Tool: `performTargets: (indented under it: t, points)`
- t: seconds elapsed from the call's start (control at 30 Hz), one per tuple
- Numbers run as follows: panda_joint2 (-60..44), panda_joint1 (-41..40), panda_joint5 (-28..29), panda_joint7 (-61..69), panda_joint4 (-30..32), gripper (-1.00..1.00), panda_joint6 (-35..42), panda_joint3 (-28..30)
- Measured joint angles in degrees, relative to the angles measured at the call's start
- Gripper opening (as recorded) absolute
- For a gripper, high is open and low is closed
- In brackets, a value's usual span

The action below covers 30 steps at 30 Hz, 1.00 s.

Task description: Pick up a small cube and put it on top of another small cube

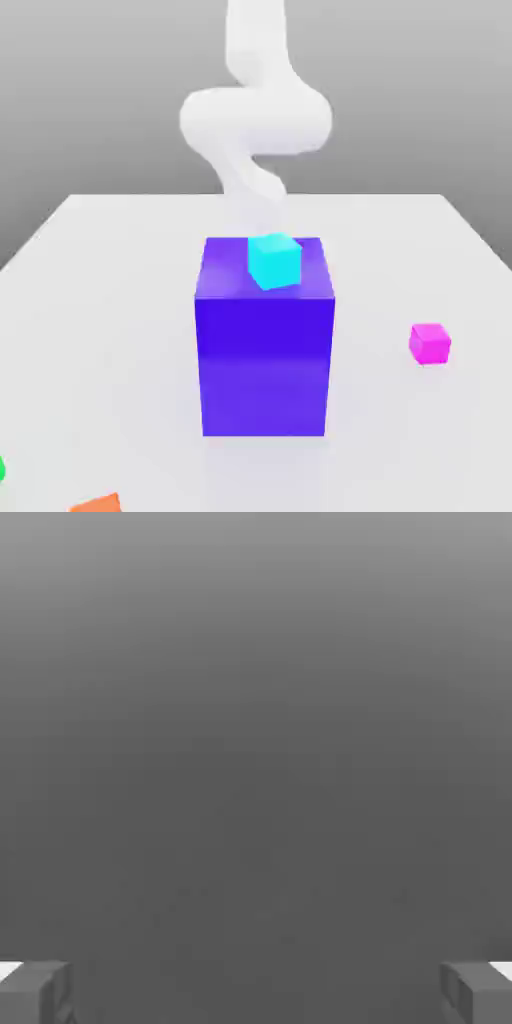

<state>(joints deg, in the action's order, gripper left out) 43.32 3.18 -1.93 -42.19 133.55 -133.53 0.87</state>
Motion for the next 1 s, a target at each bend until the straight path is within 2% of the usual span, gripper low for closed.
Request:
performTargets:
  t: [0.5, 1.0]
  points:
    - [-15.95, 19.24, -9.60, 20.48, 10.54, 0.00, -10.13, 1.73]
    - [-31.25, 33.95, -14.22, 37.05, 20.96, 0.00, -20.39, -3.84]
